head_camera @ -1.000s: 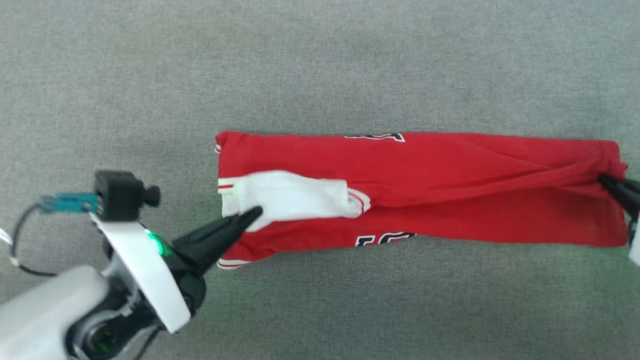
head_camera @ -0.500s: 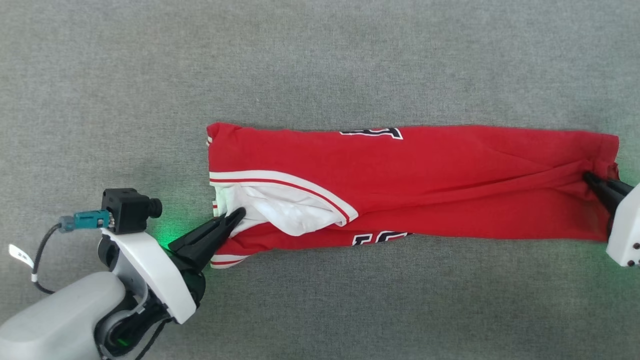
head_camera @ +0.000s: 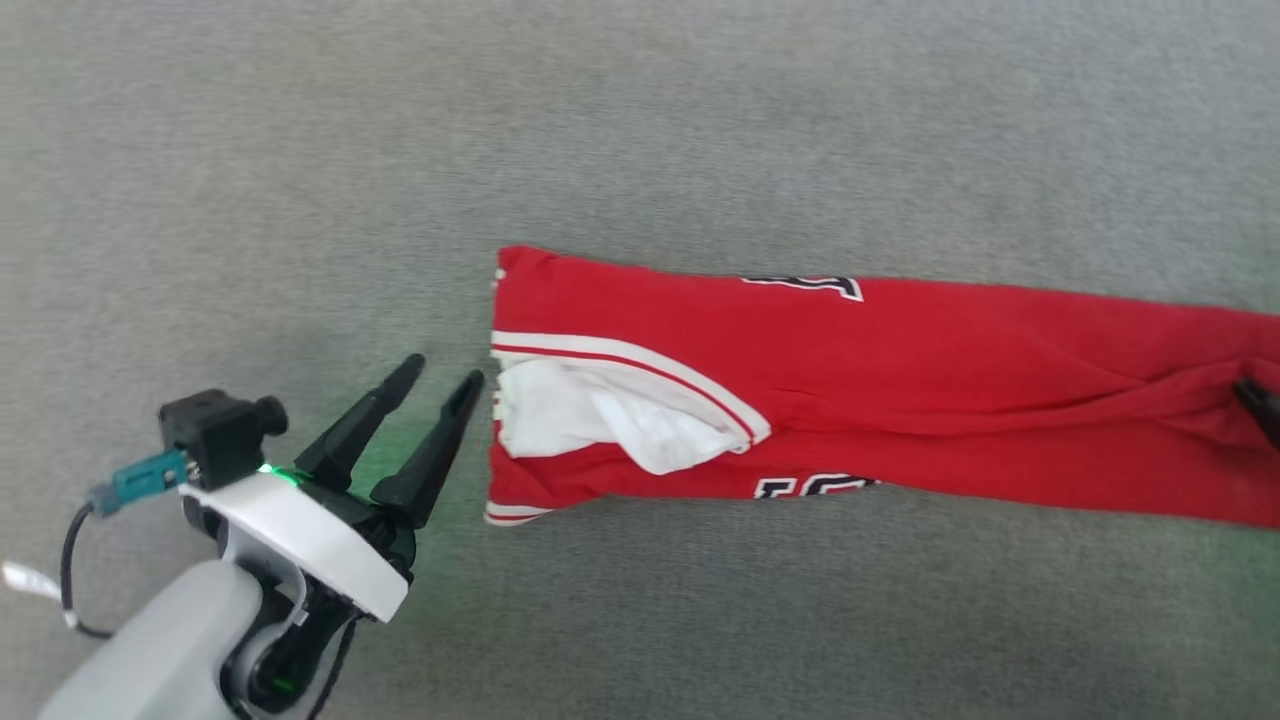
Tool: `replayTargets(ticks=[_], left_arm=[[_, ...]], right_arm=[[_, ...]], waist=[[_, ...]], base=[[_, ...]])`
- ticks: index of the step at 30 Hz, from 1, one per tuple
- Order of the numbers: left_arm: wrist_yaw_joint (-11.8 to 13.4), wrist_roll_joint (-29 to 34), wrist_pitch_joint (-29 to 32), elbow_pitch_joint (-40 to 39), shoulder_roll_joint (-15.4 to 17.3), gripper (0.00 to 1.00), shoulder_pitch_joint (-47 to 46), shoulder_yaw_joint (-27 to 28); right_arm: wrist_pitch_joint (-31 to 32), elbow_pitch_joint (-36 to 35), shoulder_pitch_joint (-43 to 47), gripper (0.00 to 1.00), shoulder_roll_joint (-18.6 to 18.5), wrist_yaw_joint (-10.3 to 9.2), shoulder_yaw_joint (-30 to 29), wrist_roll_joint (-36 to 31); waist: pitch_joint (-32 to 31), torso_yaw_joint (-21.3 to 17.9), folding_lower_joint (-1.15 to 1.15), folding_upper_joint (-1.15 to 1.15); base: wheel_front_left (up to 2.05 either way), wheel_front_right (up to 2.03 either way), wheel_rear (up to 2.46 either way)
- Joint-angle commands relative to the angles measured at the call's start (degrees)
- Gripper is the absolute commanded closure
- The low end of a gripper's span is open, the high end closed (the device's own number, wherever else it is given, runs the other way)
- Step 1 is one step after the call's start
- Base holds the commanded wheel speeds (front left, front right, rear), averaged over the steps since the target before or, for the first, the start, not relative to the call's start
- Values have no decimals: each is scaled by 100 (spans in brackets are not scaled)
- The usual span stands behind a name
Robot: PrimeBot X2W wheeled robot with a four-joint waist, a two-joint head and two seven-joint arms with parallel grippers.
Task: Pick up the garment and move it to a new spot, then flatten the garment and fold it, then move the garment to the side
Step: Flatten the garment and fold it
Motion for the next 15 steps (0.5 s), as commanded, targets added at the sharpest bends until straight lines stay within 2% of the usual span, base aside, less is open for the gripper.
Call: replayTargets(ticks=[1, 10, 15], left_arm=[[16, 191, -22, -6, -175, 0, 231, 299], [16, 1534, -24, 424, -1222, 0, 1195, 1843], [16, 2616, -25, 381, -1661, 0, 1517, 2650]], right_arm=[[74, 70, 65, 0, 4, 0, -59, 22], [472, 717, 94, 0, 69, 0, -235, 44], [622, 939, 242, 0, 103, 0, -362, 60]], waist=[[-72, 131, 0, 1], [-248, 572, 0, 1], [-358, 738, 0, 1]], base=[[0, 0, 0], [0, 0, 0], [0, 0, 0]])
